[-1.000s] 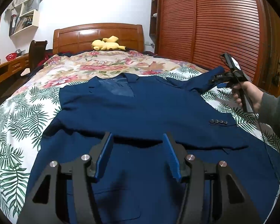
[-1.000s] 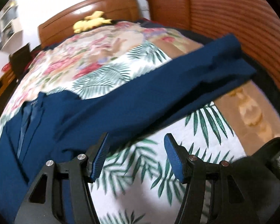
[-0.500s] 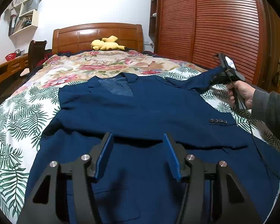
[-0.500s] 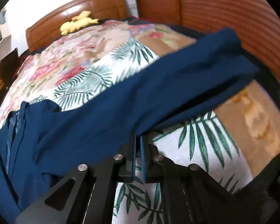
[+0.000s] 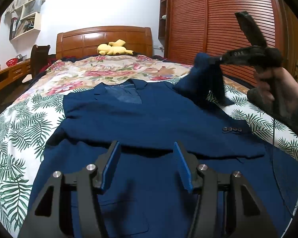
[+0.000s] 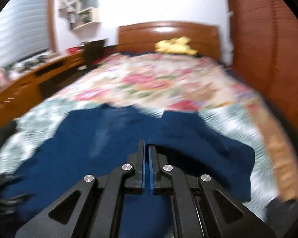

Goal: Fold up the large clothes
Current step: 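Lift and fold the cuff back over the sleeve, then open the right gripper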

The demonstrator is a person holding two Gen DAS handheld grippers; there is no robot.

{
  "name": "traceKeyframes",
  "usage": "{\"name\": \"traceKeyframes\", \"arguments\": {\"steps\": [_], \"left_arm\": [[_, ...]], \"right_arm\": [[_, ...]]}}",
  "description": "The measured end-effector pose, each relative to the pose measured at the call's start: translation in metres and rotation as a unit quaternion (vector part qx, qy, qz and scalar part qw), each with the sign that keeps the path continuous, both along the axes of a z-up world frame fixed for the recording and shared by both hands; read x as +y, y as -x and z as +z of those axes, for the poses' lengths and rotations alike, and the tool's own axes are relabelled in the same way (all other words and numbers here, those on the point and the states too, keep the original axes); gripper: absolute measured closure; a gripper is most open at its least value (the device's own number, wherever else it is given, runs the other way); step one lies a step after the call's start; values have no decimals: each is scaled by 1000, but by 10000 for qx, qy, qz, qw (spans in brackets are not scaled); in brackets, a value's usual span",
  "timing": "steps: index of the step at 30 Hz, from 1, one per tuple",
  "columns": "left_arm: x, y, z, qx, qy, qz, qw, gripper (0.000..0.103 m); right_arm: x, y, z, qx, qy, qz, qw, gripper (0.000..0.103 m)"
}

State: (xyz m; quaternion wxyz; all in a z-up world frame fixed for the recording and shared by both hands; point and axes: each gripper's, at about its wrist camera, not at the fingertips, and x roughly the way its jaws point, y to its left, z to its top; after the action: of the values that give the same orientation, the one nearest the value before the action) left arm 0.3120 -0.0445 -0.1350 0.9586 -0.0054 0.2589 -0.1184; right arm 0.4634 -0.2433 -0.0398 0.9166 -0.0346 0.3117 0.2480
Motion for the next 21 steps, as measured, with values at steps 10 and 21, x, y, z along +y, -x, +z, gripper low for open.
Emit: {"name": "traceKeyframes", "arguments": {"steps": [10, 21], "left_arm": [[-1, 0, 0, 2, -6, -8, 10000, 49], [1, 0, -1, 14, 7, -5, 10000, 49]], "right_arm": [[23, 29, 1, 183, 459, 55, 9988, 94], [-37, -8, 9, 281, 498, -1184, 9913, 45]]}}
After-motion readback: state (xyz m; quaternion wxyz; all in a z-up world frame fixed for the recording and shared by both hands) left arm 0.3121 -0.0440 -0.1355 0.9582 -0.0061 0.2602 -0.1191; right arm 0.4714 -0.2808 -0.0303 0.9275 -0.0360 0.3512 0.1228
